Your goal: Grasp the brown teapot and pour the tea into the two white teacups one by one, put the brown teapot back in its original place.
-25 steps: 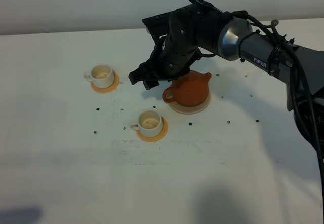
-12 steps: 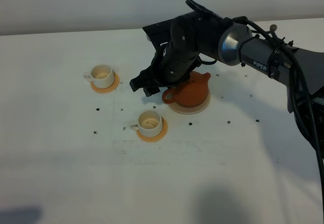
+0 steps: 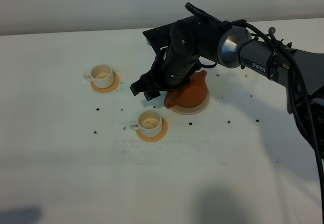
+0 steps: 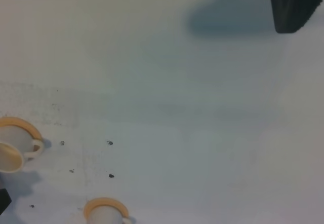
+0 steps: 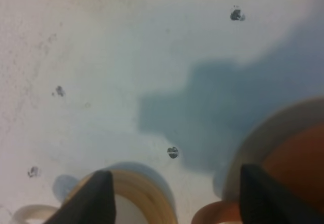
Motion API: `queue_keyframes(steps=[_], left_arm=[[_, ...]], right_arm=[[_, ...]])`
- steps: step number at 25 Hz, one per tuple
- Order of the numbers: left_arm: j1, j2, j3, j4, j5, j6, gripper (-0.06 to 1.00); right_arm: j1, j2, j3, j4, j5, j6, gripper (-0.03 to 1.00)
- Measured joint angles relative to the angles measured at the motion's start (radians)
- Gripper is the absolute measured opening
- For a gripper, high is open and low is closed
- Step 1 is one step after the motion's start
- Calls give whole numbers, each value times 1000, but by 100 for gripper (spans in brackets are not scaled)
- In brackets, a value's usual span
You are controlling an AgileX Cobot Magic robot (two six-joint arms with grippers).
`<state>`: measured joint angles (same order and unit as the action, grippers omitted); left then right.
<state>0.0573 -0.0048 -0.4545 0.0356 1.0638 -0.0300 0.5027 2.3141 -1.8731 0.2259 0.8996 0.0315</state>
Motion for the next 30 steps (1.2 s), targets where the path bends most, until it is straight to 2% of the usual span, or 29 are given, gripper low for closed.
queue_keyframes(steps=[9, 20, 30], left_arm=[[0, 0, 0, 0, 0, 0, 35], [0, 0, 0, 0, 0, 0, 35], [0, 0, 0, 0, 0, 0, 35]], right_arm=[[1, -25, 6, -5, 58, 0, 52], [10, -27, 9, -13, 74, -14, 52], [11, -48, 67, 2, 52, -26, 51]])
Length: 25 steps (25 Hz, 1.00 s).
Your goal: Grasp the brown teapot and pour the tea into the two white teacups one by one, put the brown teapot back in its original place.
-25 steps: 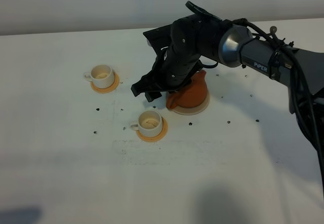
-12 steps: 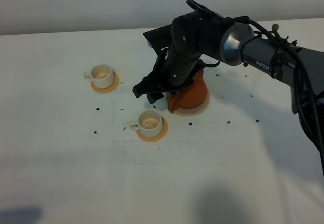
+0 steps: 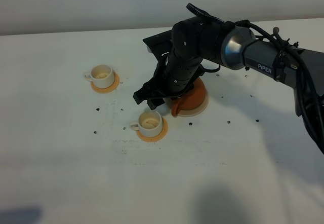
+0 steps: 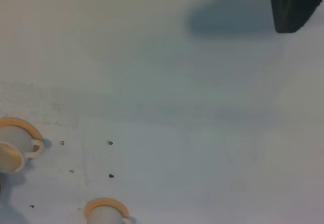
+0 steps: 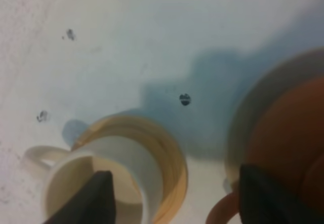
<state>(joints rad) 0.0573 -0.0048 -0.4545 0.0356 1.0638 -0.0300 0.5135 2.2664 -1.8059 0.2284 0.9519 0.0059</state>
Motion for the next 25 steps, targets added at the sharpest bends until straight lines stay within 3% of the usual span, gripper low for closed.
queue_keyframes(steps=[13, 25], left_arm=[[0, 0, 0, 0, 0, 0, 35], [0, 0, 0, 0, 0, 0, 35]], right_arm=[[0, -33, 8, -24, 53, -12, 52], [0, -70, 80, -18, 41, -34, 52]])
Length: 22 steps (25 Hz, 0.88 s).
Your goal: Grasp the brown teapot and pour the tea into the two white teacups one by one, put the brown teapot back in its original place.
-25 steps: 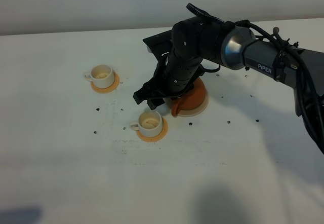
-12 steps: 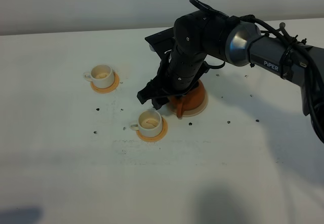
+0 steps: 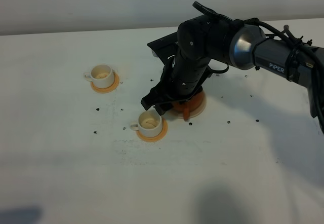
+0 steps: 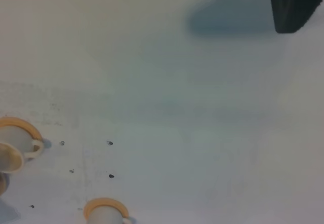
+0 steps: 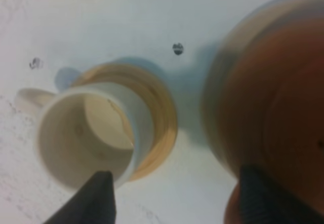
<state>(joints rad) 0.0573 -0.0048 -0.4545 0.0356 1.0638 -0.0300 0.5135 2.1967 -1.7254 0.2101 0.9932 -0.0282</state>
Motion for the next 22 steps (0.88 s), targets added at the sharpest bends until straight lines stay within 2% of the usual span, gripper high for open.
queue_keyframes(steps=[22], left_arm=[[0, 0, 0, 0, 0, 0, 35]], right_arm=[[0, -10, 10, -8, 39, -30, 52]])
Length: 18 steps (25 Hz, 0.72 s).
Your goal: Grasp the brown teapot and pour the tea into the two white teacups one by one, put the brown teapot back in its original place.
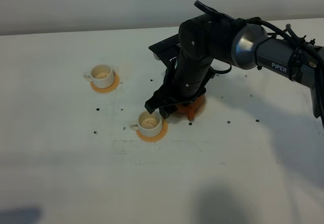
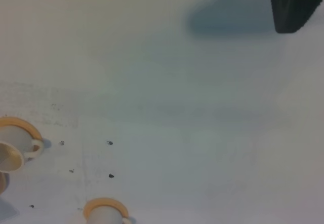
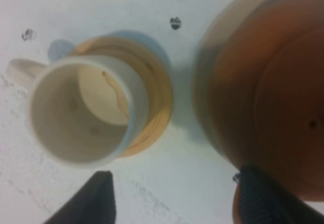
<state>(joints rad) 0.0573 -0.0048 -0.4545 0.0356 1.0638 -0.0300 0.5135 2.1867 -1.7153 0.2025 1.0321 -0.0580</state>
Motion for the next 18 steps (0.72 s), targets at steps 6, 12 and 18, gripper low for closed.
queue_keyframes(steps=[6, 12, 18], left_arm=[[0, 0, 0, 0, 0, 0, 35], [0, 0, 0, 0, 0, 0, 35], [0, 0, 0, 0, 0, 0, 35]], right_arm=[[0, 0, 0, 0, 14, -9, 52], [0, 0, 0, 0, 27, -14, 52], [0, 0, 0, 0, 40, -18, 52]])
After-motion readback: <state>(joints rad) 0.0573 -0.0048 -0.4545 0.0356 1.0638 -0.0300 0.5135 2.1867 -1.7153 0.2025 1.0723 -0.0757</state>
